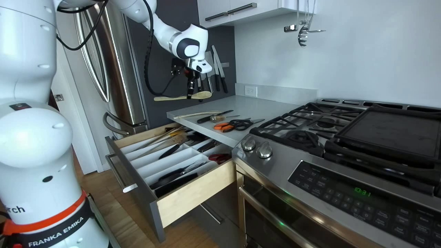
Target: Pick up one wooden spoon from the open drawer and put it on the kitchen counter
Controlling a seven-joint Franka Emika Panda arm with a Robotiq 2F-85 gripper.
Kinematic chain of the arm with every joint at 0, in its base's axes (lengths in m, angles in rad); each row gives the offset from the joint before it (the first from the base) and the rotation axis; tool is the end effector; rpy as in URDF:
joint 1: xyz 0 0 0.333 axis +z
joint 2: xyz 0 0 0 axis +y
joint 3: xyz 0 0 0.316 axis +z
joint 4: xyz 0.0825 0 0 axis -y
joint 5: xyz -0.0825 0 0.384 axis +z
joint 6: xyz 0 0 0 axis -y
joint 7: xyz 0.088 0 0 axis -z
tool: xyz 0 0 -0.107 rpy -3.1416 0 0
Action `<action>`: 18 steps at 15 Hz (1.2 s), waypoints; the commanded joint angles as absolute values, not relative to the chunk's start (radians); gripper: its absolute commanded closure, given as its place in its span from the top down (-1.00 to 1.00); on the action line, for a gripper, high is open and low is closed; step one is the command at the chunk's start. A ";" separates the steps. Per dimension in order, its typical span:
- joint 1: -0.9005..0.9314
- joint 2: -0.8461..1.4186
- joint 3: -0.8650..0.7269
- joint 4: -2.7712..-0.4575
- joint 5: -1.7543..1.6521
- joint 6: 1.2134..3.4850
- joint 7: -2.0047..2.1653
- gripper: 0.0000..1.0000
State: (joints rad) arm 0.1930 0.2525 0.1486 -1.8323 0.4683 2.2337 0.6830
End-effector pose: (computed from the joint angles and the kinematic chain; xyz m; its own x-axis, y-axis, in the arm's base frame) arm 0.5987 0.2210 0.4136 0.8235 -0.5291 -0.2048 -0.5649 -0.7309 -0.3830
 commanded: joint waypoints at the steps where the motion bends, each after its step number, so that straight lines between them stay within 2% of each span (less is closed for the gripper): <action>1: 0.192 0.253 0.149 -1.829 0.467 2.230 0.685 -0.49; 2: 0.192 0.253 0.149 -1.829 0.467 2.230 0.685 -0.87; 18: 0.163 0.613 0.138 -1.450 0.467 2.028 0.596 -0.87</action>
State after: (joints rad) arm 0.1749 0.5422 0.1441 -1.5534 0.4785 2.0973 0.6210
